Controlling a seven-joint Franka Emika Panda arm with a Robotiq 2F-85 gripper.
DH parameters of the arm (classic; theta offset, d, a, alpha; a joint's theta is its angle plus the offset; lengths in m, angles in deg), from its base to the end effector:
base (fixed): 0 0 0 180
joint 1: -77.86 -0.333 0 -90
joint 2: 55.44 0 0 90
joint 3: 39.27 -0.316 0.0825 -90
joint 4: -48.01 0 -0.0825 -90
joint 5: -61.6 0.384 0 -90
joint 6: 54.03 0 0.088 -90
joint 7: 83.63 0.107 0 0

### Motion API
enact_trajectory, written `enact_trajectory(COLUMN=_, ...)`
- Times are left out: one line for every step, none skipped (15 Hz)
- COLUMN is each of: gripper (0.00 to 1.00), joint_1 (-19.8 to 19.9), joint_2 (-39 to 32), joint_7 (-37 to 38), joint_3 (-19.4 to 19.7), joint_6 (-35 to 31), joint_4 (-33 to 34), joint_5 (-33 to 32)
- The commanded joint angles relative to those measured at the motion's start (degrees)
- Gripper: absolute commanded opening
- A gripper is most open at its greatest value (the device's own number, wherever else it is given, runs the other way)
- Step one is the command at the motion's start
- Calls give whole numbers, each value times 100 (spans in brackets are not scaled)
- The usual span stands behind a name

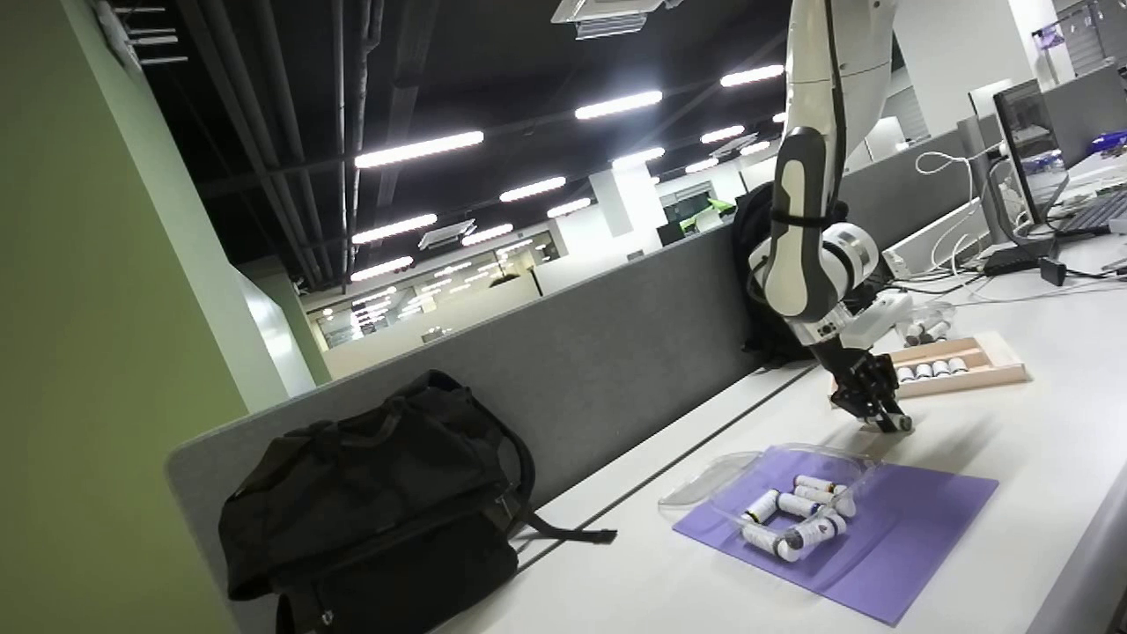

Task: Pick up the bottle from the table and put it in the clear container

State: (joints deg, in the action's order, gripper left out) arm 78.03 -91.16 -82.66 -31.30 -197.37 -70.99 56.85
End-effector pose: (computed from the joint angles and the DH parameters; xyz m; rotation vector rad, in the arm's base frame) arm 0.5504 -0.0819 0.1104 3.0107 -0.1048 -0.3065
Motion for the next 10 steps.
enact_trajectory(gripper=27, joint_1=73, joint_2=-2, joint_7=50, joint_3=-66, joint_6=20, joint_4=20, joint_5=-67)
enact_trajectory(gripper=27, joint_1=73, joint_2=-2, joint_7=53, joint_3=-63, joint_6=19, joint_4=20, joint_5=-68)
enact_trajectory(gripper=27, joint_1=74, joint_2=-2, joint_7=55, joint_3=-62, joint_6=19, joint_4=20, joint_5=-68)
enact_trajectory(gripper=27, joint_1=74, joint_2=-3, joint_7=56, joint_3=-61, joint_6=18, joint_4=20, joint_5=-68)
enact_trajectory(gripper=27, joint_1=73, joint_2=-3, joint_7=57, joint_3=-61, joint_6=18, joint_4=20, joint_5=-68)
enact_trajectory(gripper=27, joint_1=73, joint_2=-3, joint_7=57, joint_3=-61, joint_6=18, joint_4=20, joint_5=-68)
enact_trajectory(gripper=27, joint_1=73, joint_2=-3, joint_7=58, joint_3=-61, joint_6=18, joint_4=20, joint_5=-68)
enact_trajectory(gripper=27, joint_1=73, joint_2=-3, joint_7=58, joint_3=-61, joint_6=18, joint_4=20, joint_5=-68)
enact_trajectory(gripper=27, joint_1=73, joint_2=-3, joint_7=59, joint_3=-61, joint_6=18, joint_4=20, joint_5=-68)
enact_trajectory(gripper=7, joint_1=73, joint_2=-3, joint_7=59, joint_3=-60, joint_6=18, joint_4=20, joint_5=-68)
